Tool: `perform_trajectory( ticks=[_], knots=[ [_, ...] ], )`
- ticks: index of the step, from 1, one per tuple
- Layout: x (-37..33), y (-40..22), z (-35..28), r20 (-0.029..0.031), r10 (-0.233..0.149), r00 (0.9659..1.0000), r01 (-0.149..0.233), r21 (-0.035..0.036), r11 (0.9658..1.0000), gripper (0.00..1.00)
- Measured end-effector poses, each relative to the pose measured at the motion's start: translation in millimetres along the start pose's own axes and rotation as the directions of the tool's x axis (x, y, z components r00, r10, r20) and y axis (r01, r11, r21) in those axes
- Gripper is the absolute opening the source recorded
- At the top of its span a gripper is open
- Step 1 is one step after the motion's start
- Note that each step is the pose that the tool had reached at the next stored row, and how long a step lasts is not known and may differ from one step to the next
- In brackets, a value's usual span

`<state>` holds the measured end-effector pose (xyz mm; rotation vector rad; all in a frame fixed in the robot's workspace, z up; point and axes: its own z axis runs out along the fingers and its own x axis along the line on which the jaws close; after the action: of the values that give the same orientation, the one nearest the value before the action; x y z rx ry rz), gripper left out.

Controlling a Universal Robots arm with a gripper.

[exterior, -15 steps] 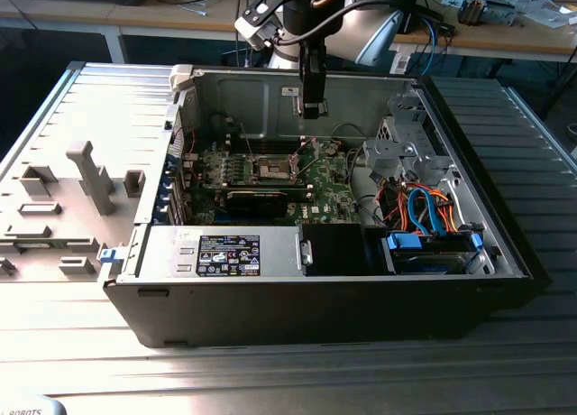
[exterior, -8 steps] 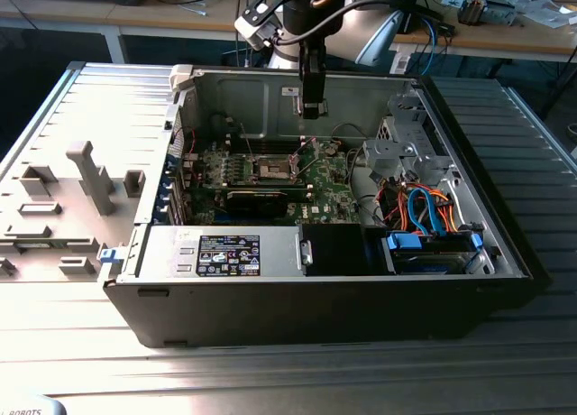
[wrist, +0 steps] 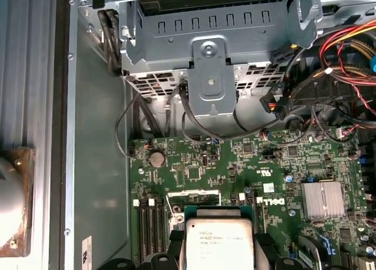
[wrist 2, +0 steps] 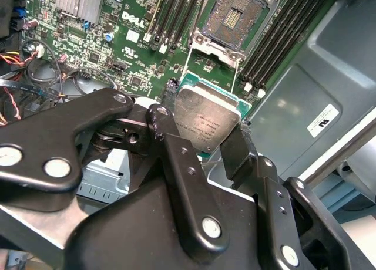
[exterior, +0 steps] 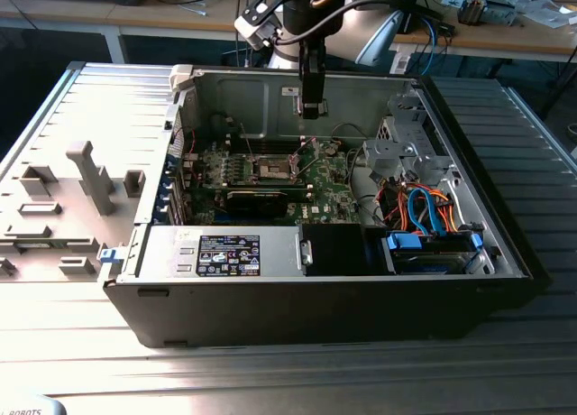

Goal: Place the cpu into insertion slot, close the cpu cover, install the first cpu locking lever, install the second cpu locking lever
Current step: 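Place the cpu into insertion slot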

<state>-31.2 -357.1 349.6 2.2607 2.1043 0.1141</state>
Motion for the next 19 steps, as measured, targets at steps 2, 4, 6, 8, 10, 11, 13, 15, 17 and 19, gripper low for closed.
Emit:
perform_trajectory(
  ticks=[2,4,6,8,10,11,13,15,17,19],
  knots=[
    [0.0,0.0,0.0,0.0005,0.005,1.0000,-0.005,-0.0001,1.0000,0.55],
    [0.0,0.0,0.0,0.0008,0.008,1.0000,-0.008,-0.0002,1.0000,0.55],
    [0.0,0.0,0.0,0.0012,0.008,1.0000,-0.008,-0.0003,1.0000,0.55],
    [0.3,-0.3,0.0,0.0151,0.007,0.9999,-0.007,-0.0013,1.0000,0.55],
    [0.3,-0.5,0.2,0.0183,0.006,0.9998,-0.006,-0.0015,1.0000,0.55],
    [0.3,-0.5,0.2,0.0184,0.006,0.9998,-0.006,-0.0015,1.0000,0.55],
    [0.3,-0.6,0.3,0.0182,0.006,0.9998,-0.006,-0.0016,1.0000,0.55],
    [0.3,-0.6,0.3,0.0181,0.006,0.9998,-0.006,-0.0016,1.0000,0.55],
    [0.3,-0.6,1.0,0.0179,0.006,0.9998,-0.006,-0.0016,1.0000,0.55],
    [0.3,-0.7,2.1,0.0182,0.006,0.9998,-0.006,-0.0015,1.0000,0.55]
  ],
)
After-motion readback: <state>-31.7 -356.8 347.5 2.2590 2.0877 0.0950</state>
